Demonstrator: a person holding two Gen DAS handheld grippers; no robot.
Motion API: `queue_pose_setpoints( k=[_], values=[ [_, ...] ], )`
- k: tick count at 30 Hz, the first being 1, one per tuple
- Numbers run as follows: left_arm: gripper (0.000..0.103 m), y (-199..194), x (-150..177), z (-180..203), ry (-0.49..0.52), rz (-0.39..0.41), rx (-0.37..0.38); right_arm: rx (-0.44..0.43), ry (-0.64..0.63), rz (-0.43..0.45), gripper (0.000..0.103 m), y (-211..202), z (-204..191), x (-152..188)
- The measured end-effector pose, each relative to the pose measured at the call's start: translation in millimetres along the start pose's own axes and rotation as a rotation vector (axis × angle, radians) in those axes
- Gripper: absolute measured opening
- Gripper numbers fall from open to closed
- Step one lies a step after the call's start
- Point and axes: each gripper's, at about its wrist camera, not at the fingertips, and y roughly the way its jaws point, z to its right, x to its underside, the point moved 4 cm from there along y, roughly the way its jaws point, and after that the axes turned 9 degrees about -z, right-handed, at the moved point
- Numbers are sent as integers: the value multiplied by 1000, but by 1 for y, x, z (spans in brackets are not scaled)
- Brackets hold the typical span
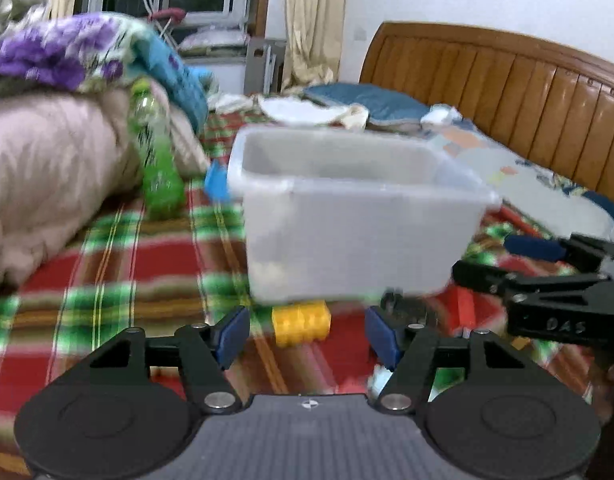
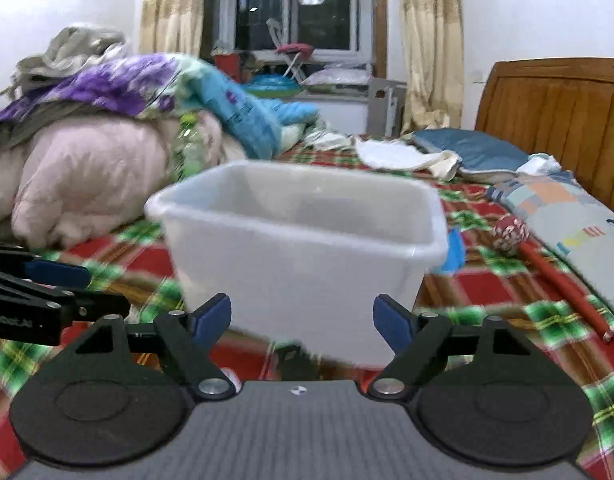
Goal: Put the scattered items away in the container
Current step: 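Move both grippers back down to the remaining toys, then grasp the second wooden block with the left gripper while the right gripper grasps a dark blue car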
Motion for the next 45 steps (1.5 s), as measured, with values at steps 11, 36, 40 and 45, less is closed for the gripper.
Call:
queue_pose_setpoints(
  k=[11,36,40,45],
  values=[
    [68,4,59,-7,-73,-63,-27,-23,-115,-168,58,6,-32,74],
    [55,21,67,-58,-84,-79,-99,-13,5,-207,32,22,-18,96],
    [49,34,59,-51,-47,-67,-75,-4,3,-201,33,23,-19,95],
    [33,37,59,-51,-127,-111,-22,-3,29,-196,51,17,-15,97]
  ],
)
